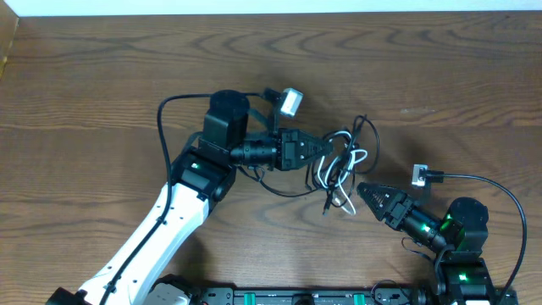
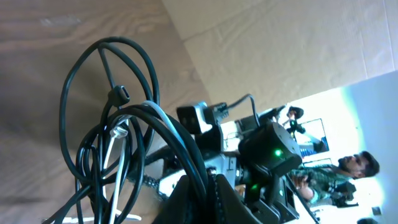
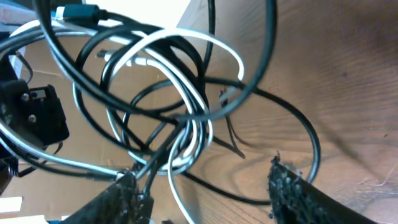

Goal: Untangle cables

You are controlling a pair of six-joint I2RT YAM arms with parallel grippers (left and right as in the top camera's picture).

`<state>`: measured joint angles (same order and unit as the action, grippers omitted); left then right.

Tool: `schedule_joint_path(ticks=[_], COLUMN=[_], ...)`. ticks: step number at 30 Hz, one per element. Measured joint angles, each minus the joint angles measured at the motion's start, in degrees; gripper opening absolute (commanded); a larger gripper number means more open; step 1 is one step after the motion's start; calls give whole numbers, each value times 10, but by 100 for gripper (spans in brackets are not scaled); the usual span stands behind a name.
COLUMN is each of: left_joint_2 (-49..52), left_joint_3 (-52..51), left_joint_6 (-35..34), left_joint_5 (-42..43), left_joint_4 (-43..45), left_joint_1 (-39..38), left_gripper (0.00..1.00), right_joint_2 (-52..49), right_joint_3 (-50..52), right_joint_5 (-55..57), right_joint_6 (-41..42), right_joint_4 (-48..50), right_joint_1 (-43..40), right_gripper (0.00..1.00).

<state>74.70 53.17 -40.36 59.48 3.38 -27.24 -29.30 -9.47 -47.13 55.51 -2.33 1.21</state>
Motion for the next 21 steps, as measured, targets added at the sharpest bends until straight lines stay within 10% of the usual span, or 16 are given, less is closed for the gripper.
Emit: schedule_joint_path(ticks=[21], left_joint_2=[0], left_joint_3=[0], left_joint_6=[-18], left_joint_5=[2], left_joint_4=[42], left_joint_1=[-93], left_gripper=[8], right_joint_2=[0], right_joint_3=[0], right_joint_5=[61], right_joint_6=[44], right_joint_4=[1], right_joint_1=[0], right_gripper=[36])
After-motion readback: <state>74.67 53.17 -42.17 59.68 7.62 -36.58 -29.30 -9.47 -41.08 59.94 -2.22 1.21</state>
